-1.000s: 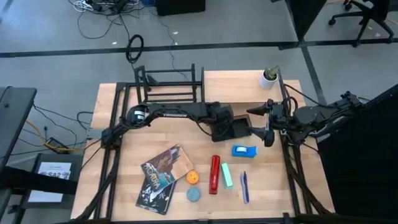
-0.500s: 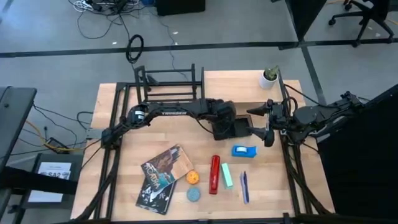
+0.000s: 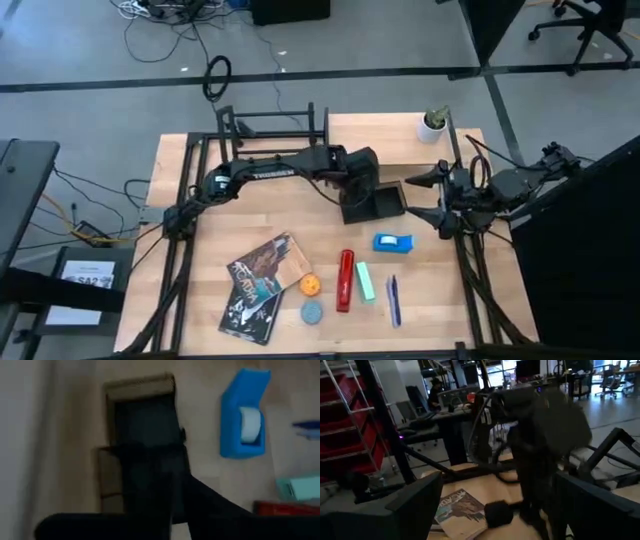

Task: Stock shelves
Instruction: Put the pen holder on the shelf

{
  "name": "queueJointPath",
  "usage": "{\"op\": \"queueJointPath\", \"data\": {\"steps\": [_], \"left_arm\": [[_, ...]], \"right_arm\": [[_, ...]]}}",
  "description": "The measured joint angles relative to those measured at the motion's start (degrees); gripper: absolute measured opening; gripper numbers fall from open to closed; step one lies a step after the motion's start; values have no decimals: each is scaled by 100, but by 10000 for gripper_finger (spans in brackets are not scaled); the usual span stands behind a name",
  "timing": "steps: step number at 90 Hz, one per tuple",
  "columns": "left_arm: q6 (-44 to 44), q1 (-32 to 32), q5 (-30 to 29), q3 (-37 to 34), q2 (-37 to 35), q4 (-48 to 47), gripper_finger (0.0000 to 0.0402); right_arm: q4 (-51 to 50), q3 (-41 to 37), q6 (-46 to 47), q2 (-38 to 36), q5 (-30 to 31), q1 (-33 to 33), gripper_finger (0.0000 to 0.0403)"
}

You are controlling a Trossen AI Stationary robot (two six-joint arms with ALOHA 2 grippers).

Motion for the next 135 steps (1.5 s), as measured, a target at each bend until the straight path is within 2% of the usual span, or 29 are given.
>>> {"op": "queueJointPath", "data": {"steps": [15,22,28,38,53,70,79,102,121,129,135], "left_arm": [[-146,101,-73,-5,382,-94,130],[-185,124,-404,-2,516,-103,161],[-166,104,-729,-2,595,-81,176],[-157,91,-892,-2,633,-65,180],[-155,-52,-974,78,516,-86,169],[196,-83,-1785,124,345,122,165],[425,-4,-1889,111,429,117,165],[402,227,-1474,113,727,60,135],[290,241,-705,124,703,64,59],[291,238,-622,128,700,57,19],[282,232,-554,129,700,35,6]], "right_arm": [[0,0,4,116,26,0,346],[0,0,13,180,36,0,346],[-13,0,13,219,35,0,346],[-8,0,16,268,34,0,346],[-18,0,9,295,33,0,346],[-7,0,-83,297,33,-2,346],[-10,0,-84,299,31,-2,346],[-15,0,-83,299,17,-2,346],[-24,0,-48,297,18,-2,346],[-26,0,-48,299,18,-2,346],[-26,0,-46,297,18,-2,346]]}}
